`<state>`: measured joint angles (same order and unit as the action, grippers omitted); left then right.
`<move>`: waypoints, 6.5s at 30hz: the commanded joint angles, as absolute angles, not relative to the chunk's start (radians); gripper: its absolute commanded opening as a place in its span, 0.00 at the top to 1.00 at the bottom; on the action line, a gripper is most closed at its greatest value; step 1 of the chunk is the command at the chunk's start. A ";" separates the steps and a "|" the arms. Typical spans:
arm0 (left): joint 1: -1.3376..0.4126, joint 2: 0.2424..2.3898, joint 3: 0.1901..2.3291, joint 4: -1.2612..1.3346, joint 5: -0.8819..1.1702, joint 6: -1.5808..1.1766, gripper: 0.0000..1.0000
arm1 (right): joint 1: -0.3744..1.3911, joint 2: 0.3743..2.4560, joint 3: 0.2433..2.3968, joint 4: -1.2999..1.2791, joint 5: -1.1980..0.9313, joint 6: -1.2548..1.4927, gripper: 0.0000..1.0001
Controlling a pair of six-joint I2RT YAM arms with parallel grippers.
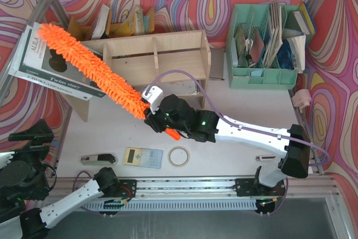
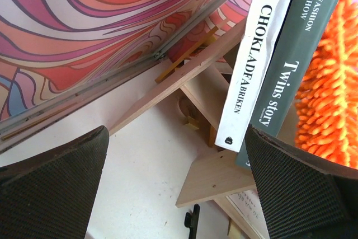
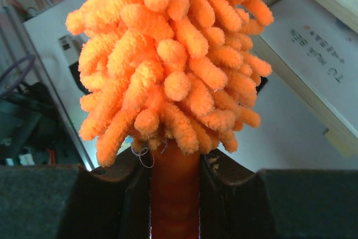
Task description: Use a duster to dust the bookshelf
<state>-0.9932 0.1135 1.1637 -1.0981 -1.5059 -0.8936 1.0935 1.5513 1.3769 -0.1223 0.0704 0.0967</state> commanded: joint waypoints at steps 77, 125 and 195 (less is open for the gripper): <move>-1.075 0.272 1.089 -0.930 -1.491 -0.772 0.02 | 1.205 1.508 1.390 -0.205 0.469 0.308 1.00; -1.075 0.247 1.068 -0.888 -1.497 -0.746 0.02 | 1.177 1.835 2.182 -0.953 0.478 0.246 1.00; -1.075 0.134 0.910 -0.753 -1.062 -0.346 0.02 | 1.167 1.689 1.943 -0.868 0.570 0.165 1.00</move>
<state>-1.0721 0.1284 0.9154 -0.7502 -1.0554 -0.3405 1.1110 1.6577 1.9022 -0.9623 0.5747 0.1871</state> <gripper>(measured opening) 0.984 0.337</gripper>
